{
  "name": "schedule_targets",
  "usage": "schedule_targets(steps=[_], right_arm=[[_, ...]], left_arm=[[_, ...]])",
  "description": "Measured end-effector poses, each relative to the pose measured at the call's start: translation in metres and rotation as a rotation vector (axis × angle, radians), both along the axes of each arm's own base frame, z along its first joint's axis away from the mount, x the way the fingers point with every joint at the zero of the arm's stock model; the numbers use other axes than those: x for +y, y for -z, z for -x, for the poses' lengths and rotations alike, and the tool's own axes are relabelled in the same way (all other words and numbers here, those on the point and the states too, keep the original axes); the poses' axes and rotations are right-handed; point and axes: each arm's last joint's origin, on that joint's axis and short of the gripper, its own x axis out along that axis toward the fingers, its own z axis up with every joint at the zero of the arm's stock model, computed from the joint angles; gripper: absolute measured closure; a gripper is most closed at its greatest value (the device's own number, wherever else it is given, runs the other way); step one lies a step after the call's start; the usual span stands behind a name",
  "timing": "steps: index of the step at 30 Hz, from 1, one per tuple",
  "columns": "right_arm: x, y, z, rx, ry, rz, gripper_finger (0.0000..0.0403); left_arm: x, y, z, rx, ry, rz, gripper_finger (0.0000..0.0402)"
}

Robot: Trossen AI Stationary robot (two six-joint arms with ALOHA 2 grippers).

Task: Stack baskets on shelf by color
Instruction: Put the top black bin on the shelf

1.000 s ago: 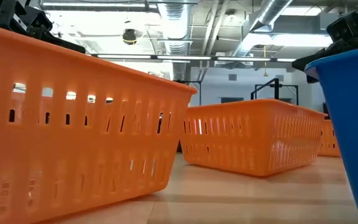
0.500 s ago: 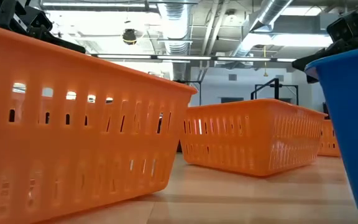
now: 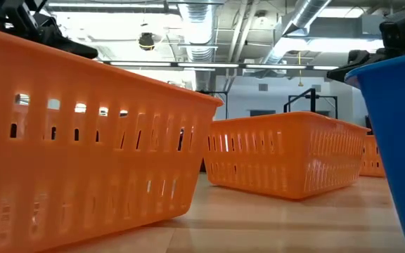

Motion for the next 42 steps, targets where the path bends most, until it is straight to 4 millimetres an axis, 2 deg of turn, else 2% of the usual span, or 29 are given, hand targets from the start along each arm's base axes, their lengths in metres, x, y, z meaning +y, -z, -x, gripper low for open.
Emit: schedule_targets(steps=[3,9,11,16,20,24,27,31,35,40,42], right_arm=[[0.000,-0.002,0.000,-0.033,-0.001,-0.094,0.0353],[0.000,-0.023,0.002,-0.294,-0.061,-0.706,0.0353],[0.000,-0.030,0.003,-0.369,-0.097,-0.810,0.0353],[-0.001,-0.043,0.008,-0.528,-0.122,-0.843,0.0353],[-0.001,-0.055,0.013,-0.603,-0.156,-0.880,0.0353],[-0.001,-0.078,0.021,-0.700,-0.209,-0.872,0.0353],[0.000,-0.104,0.028,-0.736,-0.229,-0.874,0.0353],[0.001,-0.143,0.032,-0.658,-0.171,-0.836,0.0353],[-0.001,-0.190,0.029,-0.544,-0.068,-0.801,0.0350],[-0.007,-0.239,0.016,-0.278,0.230,-0.808,0.0324],[-0.009,-0.252,0.011,-0.161,0.357,-0.818,0.0306]], left_arm=[[0.001,0.000,0.000,-0.011,-0.019,0.075,0.0401],[0.001,-0.002,0.000,-0.024,-0.042,0.048,0.0401],[0.002,-0.004,0.001,-0.044,-0.053,0.033,0.0401],[0.002,-0.015,0.003,-0.156,-0.071,0.005,0.0401],[0.003,-0.028,0.006,-0.166,-0.130,-0.091,0.0401],[0.004,-0.049,0.013,-0.190,-0.198,-0.159,0.0401],[0.004,-0.064,0.018,-0.141,-0.233,-0.173,0.0401],[0.005,-0.085,0.022,-0.031,-0.273,-0.179,0.0401],[0.006,-0.110,0.020,0.063,-0.289,-0.179,0.0396],[0.007,-0.129,0.013,0.240,-0.296,-0.200,0.0355],[0.008,-0.132,0.009,0.317,-0.304,-0.196,0.0330]])
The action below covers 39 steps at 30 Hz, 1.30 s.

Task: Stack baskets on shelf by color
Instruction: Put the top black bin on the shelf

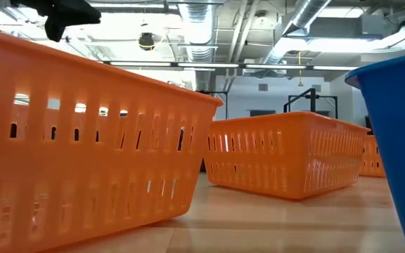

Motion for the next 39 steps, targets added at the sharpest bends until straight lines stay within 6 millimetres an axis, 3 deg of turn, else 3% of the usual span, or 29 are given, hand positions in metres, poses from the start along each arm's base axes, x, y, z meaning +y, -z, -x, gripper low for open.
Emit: schedule_targets(steps=[7,10,13,20,27,36,39], right_arm=[[-0.006,-0.024,-0.019,0.474,0.144,-0.147,0.0223],[-0.007,-0.020,-0.021,0.678,0.198,-0.235,0.0201],[-0.009,-0.006,-0.036,0.855,0.243,-0.336,0.0193],[-0.010,0.033,-0.080,1.044,0.167,-0.415,0.0202],[-0.003,0.072,-0.136,1.165,0.073,-0.397,0.0206],[0.004,0.114,-0.212,1.096,-0.134,-0.320,0.0208],[0.000,0.128,-0.228,1.096,-0.155,-0.306,0.0209]], left_arm=[[0.001,-0.001,-0.014,0.122,-0.019,0.075,0.0251],[0.001,0.001,-0.016,0.134,-0.029,0.107,0.0237],[0.002,0.002,-0.018,0.150,-0.030,0.111,0.0235],[0.001,0.005,-0.016,0.152,-0.039,0.160,0.0235],[0.000,0.015,-0.011,0.243,-0.058,0.237,0.0235],[0.000,0.015,-0.011,0.242,-0.062,0.245,0.0236],[0.000,0.015,-0.011,0.242,-0.062,0.245,0.0236]])
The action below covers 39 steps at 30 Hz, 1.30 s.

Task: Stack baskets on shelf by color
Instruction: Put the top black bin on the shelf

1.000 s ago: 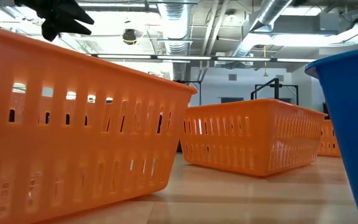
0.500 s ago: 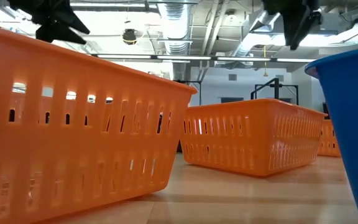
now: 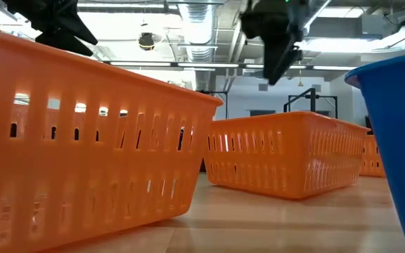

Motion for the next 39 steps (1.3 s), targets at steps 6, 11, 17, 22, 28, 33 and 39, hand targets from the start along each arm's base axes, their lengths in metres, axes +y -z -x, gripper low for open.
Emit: schedule_targets(steps=[6,11,17,22,28,33,39], right_arm=[[-0.014,0.023,-0.025,0.035,0.036,0.001,0.0204],[-0.029,0.041,-0.042,0.063,0.115,-0.016,0.0204],[-0.042,0.063,-0.051,0.118,0.180,-0.029,0.0205],[-0.048,0.079,-0.054,0.170,0.192,-0.034,0.0203],[-0.053,0.089,-0.057,0.188,0.186,-0.045,0.0206],[-0.056,0.088,-0.058,0.166,0.185,-0.054,0.0205],[-0.059,0.087,-0.059,0.144,0.176,-0.096,0.0205]], left_arm=[[0.000,0.000,0.000,-0.001,-0.001,0.002,0.0236],[0.000,0.000,0.000,-0.004,-0.005,0.008,0.0236],[0.000,0.000,0.000,-0.006,-0.006,0.010,0.0236],[0.000,0.000,0.000,-0.005,-0.005,0.009,0.0236],[0.000,0.000,0.000,-0.004,-0.005,0.008,0.0236],[0.000,0.000,0.000,-0.005,-0.005,0.009,0.0236],[0.000,0.000,0.000,-0.005,-0.005,0.009,0.0236]])
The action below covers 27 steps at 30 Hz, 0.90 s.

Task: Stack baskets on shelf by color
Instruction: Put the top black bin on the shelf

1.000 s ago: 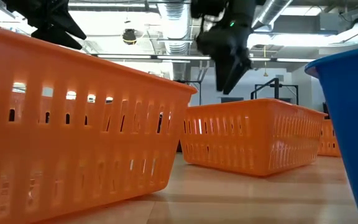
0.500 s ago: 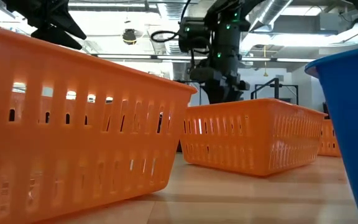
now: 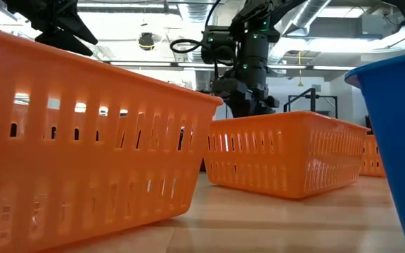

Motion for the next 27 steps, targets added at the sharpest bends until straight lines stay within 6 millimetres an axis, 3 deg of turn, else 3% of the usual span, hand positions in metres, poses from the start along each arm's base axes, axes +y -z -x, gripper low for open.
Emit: schedule_targets(steps=[27], right_arm=[[0.0093,-0.0011,-0.0079,-0.069,-0.021,-0.023,0.0203]], left_arm=[[-0.0001,0.0034,0.0022,0.031,-0.016,0.025,0.0236]])
